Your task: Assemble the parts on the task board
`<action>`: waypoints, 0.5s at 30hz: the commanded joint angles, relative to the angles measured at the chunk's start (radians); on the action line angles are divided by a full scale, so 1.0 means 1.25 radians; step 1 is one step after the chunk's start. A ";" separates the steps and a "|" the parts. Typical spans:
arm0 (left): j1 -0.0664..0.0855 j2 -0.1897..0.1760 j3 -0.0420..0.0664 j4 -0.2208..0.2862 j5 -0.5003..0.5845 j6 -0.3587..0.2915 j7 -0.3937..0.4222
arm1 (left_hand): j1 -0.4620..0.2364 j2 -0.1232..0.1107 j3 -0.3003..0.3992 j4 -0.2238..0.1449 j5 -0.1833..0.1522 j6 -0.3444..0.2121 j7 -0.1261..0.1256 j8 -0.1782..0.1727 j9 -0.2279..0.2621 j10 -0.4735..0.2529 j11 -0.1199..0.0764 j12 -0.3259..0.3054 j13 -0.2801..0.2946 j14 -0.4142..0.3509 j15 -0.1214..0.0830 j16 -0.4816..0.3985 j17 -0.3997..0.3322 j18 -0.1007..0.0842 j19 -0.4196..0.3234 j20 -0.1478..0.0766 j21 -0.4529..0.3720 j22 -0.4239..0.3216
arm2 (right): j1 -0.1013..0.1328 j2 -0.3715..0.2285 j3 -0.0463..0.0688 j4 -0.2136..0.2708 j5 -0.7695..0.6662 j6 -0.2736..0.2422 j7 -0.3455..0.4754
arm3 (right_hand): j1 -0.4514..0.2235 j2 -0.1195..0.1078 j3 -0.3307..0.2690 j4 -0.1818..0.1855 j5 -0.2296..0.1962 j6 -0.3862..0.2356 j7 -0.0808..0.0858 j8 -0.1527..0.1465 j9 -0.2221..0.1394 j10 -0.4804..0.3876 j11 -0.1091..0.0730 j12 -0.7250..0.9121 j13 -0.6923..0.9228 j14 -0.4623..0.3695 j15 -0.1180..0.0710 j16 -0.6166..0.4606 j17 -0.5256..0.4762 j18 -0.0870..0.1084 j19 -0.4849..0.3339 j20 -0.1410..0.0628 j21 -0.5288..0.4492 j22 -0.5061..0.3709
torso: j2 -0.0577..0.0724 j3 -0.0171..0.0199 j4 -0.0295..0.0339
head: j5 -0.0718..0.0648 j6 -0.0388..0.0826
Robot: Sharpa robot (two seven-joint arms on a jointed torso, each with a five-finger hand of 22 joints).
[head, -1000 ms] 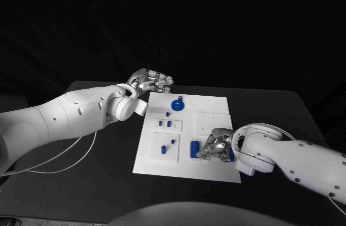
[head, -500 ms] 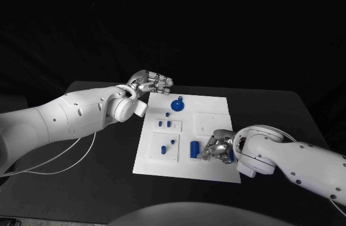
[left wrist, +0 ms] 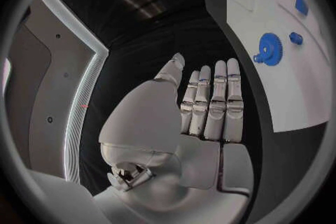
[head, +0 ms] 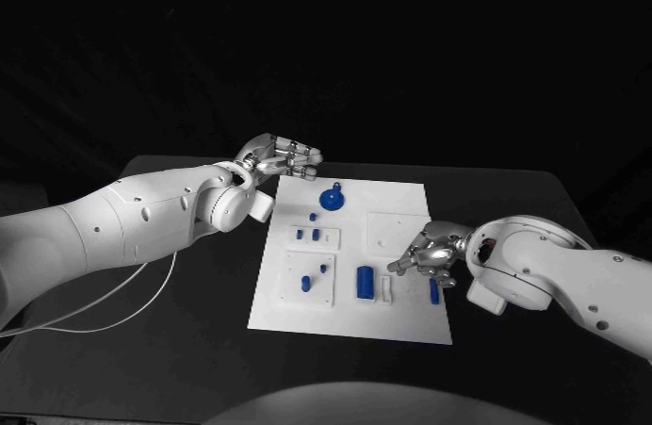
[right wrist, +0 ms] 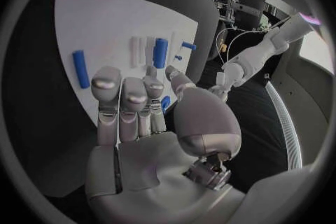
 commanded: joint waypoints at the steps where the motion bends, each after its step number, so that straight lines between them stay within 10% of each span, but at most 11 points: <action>1: 0.000 -0.002 0.000 0.003 -0.002 0.012 0.012 | 0.002 0.005 -0.001 0.004 -0.006 -0.004 0.002 -0.002 0.000 -0.003 0.000 0.001 0.001 -0.002 0.003 0.001 0.001 -0.002 0.001 0.002 0.004 -0.001 | 0.000 -0.019 0.010 -0.008 0.021 0.052 0.012 | 0.008 0.002 -0.004 -0.008 -0.007 -0.006 0.003 -0.001 -0.030 -0.003 0.007 -0.002 -0.001 0.000 0.007 -0.002 -0.001 -0.001 0.045 0.007 -0.001 0.051 | -0.001 -0.0002 -0.0005 | -0.008 0.002; 4: 0.000 -0.005 0.000 0.003 -0.002 0.011 0.016 | 0.001 0.004 -0.002 0.004 -0.007 -0.004 0.002 -0.002 0.000 -0.003 0.000 0.001 0.001 -0.002 0.003 0.001 0.001 -0.002 0.000 0.002 0.004 -0.001 | 0.001 -0.041 0.019 -0.021 0.012 0.088 -0.002 | 0.011 0.006 -0.004 -0.020 -0.006 0.003 0.000 0.001 -0.045 -0.002 0.005 -0.003 -0.003 0.000 0.006 0.000 0.001 -0.001 0.045 0.007 0.001 0.052 | 0.000 -0.0005 -0.0013 | -0.013 0.005; 15: 0.000 -0.015 0.001 0.009 -0.002 0.009 0.023 | -0.010 0.004 -0.025 0.005 -0.071 -0.004 0.002 -0.002 0.000 -0.001 0.001 0.001 0.001 -0.001 0.003 0.001 0.003 -0.004 0.000 0.003 0.002 -0.006 | -0.002 -0.092 0.025 -0.031 -0.065 0.131 -0.042 | 0.012 0.004 -0.008 -0.028 -0.042 0.015 -0.010 0.001 0.055 0.007 -0.001 0.021 0.013 0.000 0.002 0.004 0.007 -0.006 0.045 0.002 0.004 0.057 | 0.000 -0.0005 -0.0012 | -0.022 0.008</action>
